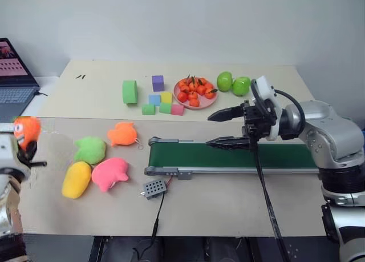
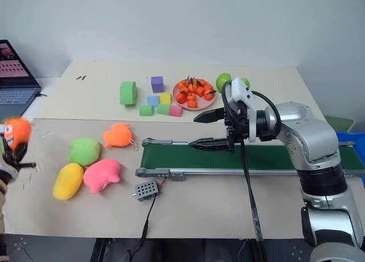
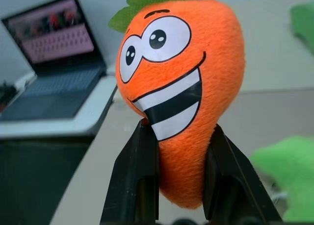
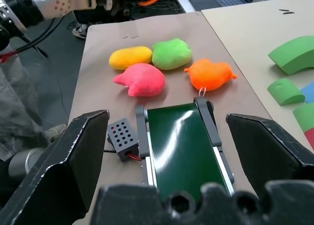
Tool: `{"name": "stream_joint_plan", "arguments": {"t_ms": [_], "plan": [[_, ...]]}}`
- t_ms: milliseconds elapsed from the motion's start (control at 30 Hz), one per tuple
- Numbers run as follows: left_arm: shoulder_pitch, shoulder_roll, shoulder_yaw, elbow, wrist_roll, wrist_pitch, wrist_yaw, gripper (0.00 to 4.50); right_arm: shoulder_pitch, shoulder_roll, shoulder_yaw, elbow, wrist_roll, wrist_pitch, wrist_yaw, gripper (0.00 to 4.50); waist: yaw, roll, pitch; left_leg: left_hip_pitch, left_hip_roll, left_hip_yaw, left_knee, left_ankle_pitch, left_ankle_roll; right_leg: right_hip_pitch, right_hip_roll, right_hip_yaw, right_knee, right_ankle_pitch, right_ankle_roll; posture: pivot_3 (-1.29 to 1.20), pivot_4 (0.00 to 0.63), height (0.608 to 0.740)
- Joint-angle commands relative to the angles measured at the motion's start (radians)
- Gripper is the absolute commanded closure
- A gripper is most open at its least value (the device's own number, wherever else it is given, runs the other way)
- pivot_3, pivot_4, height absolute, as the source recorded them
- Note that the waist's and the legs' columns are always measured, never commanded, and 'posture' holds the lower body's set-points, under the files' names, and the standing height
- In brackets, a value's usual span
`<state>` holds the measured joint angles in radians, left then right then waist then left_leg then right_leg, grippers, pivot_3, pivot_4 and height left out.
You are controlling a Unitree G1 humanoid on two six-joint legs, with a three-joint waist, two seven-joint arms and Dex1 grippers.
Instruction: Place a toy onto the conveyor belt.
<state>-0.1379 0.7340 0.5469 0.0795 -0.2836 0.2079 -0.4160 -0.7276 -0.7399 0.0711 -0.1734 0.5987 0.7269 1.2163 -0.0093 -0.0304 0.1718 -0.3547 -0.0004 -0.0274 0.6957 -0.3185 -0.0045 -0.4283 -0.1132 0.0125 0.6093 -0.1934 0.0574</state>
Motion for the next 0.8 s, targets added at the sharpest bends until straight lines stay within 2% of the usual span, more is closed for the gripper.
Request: {"name": "stream_joint_plan", "arguments": {"t_ms": [33,267,433,567,800], "plan": [[-0.098,0.033,-0.157,-0.170,-0.038,0.032,-0.127,3.47,-0.013,-0.010,-0.028,-0.023,0.003,-0.018,-0.011,0.00,0.002,0.000,0.000,0.000,0.000,0.000,0.000,0.000,0.000,0.000,0.000,0.000,0.000,0.000,0.000,0.00,0.150,0.738],[-0.285,0.058,-0.443,-0.246,-0.041,0.123,-0.360,3.47,0.031,-0.022,-0.068,-0.088,0.023,0.003,-0.068,0.00,-0.014,0.000,0.000,0.000,0.000,0.001,0.000,0.000,0.000,0.000,0.001,0.001,0.000,0.000,0.000,0.00,0.150,0.738],[-0.382,0.069,-0.573,-0.213,-0.013,0.102,-0.512,3.47,0.080,-0.034,-0.106,-0.147,0.044,0.022,-0.122,0.00,-0.014,0.000,0.000,0.000,0.000,0.001,0.000,0.000,0.001,0.000,0.001,0.001,0.000,0.000,0.000,0.00,0.150,0.738],[-0.440,0.097,-0.674,-0.135,0.116,-0.069,-0.603,3.47,0.131,-0.047,-0.136,-0.177,0.043,0.026,-0.152,0.00,-0.008,0.000,0.000,0.000,0.000,0.001,0.000,0.000,0.001,0.000,0.001,0.001,0.000,0.000,0.000,0.00,0.150,0.738],[-0.548,0.060,-0.741,0.016,0.149,-0.181,-0.739,3.47,0.172,-0.048,-0.162,-0.215,0.062,0.028,-0.199,0.00,-0.005,0.000,0.000,-0.001,0.000,0.001,0.001,0.000,0.001,0.000,0.001,0.001,-0.001,0.000,0.000,0.00,0.150,0.738]]}}
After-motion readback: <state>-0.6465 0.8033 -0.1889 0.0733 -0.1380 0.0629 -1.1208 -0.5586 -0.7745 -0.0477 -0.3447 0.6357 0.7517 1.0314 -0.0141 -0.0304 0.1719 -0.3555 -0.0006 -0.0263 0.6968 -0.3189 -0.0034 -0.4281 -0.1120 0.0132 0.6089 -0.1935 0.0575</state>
